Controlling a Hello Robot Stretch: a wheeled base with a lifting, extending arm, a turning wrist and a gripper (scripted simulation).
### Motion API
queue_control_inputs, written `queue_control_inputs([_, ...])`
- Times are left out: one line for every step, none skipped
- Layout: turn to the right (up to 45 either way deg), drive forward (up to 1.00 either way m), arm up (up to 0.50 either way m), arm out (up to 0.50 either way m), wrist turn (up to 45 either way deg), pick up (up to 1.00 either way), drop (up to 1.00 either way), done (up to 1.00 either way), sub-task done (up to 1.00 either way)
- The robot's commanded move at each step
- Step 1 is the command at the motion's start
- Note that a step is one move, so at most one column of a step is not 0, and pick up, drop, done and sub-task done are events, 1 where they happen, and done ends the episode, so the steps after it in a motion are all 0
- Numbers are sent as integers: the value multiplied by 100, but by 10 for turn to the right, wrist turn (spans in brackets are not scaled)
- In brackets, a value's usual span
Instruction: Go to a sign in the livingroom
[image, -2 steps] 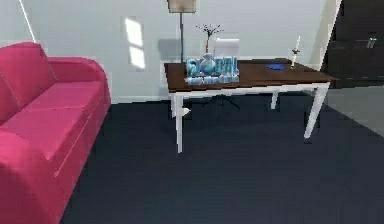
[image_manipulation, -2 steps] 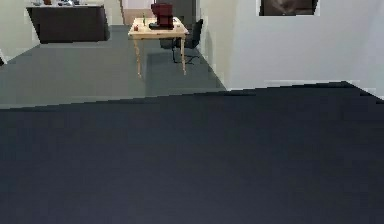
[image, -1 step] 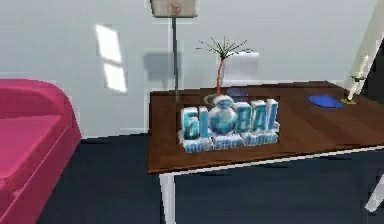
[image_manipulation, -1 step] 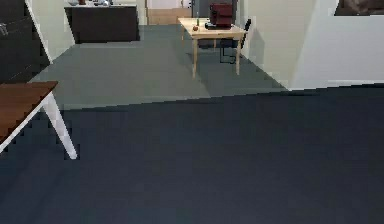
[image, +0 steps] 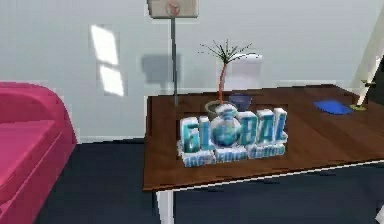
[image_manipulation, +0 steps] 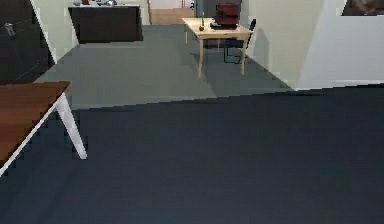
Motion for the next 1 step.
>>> queue_control_inputs([0, 0, 0, 0, 0, 0, 0, 100, 0])
